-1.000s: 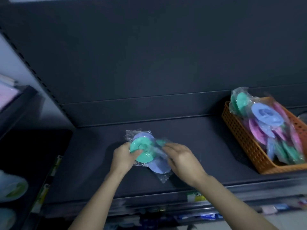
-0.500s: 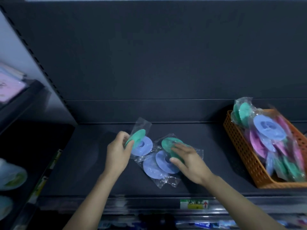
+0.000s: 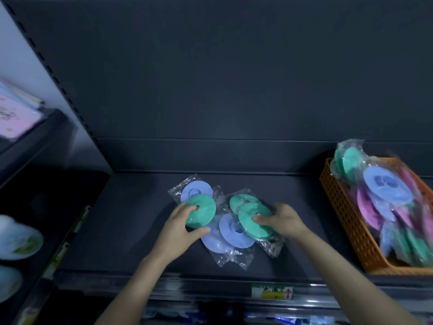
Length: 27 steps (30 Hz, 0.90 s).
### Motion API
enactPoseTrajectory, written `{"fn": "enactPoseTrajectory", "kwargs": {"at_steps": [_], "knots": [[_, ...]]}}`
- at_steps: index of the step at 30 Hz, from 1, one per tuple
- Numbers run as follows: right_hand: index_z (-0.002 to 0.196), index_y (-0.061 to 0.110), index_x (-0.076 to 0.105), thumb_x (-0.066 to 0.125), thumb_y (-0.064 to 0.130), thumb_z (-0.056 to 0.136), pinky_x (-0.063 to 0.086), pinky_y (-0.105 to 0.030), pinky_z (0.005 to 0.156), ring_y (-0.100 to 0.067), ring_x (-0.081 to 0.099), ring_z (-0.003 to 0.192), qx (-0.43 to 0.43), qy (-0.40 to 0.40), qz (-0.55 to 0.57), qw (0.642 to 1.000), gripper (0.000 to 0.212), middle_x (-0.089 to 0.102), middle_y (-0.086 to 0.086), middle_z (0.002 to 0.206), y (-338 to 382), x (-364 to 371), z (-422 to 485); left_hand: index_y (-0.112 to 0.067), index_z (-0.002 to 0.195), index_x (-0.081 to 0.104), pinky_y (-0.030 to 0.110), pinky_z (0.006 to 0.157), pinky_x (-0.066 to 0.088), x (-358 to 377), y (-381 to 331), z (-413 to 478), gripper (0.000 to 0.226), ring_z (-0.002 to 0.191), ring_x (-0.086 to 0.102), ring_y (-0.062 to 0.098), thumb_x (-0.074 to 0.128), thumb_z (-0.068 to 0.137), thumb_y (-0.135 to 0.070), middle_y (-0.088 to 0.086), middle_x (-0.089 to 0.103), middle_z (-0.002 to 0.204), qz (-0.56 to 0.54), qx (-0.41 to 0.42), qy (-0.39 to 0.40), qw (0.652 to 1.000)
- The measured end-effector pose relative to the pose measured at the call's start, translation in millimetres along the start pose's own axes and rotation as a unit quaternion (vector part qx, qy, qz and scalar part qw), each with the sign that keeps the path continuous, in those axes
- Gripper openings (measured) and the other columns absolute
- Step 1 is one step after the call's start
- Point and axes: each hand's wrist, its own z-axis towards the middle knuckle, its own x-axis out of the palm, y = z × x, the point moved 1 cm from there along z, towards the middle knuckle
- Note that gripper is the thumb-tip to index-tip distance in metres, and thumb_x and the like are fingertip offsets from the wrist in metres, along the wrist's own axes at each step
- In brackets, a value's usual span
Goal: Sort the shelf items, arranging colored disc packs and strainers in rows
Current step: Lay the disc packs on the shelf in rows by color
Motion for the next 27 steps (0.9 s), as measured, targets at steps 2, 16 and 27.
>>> {"fn": "enactPoseTrajectory", "kwargs": {"at_steps": [2, 16, 27], "knots": [[0.104, 0.009, 0.067, 0.084, 0.025, 0.068, 0.055, -0.024, 0.066, -0.016, 0.069, 0.08, 0.003, 0.011, 0.061, 0.998, 0.043, 0.072, -0.003, 0.091, 1.2, -0.6, 5.3, -0.02, 0.127, 0.051, 0.021, 0.087, 0.036, 3.6, -2.7, 2.3, 0.06, 0.114, 0.046, 0.011, 0.077, 0.074, -0.032, -0.007, 0.051, 0.123, -0.002, -0.044, -0.056, 0.997], [0.088, 0.007, 0.06, 0.085, 0.002, 0.059, 0.059, -0.041, 0.064, -0.027, 0.07, 0.071, -0.021, 0.031, 0.227, 0.973, 0.039, 0.072, -0.01, 0.08, 13.5, -6.4, 24.8, -0.006, 0.097, 0.053, 0.026, 0.063, 0.049, 6.6, 0.8, 23.3, 0.047, 0.085, 0.061, 0.025, 0.083, 0.061, -0.001, 0.005, 0.063, 0.089, -0.201, -0.301, -0.181, 0.915], [0.095, 0.015, 0.066, 0.086, 0.012, 0.064, 0.058, -0.042, 0.064, -0.028, 0.072, 0.076, -0.143, 0.03, 0.319, 0.936, 0.037, 0.075, -0.006, 0.086, 51.8, -6.4, 31.4, -0.006, 0.083, 0.054, 0.026, 0.065, 0.057, -17.0, 0.2, 18.8, 0.008, 0.08, 0.061, 0.018, 0.06, 0.086, -0.001, 0.007, 0.059, 0.087, -0.386, -0.266, -0.234, 0.852]]}}
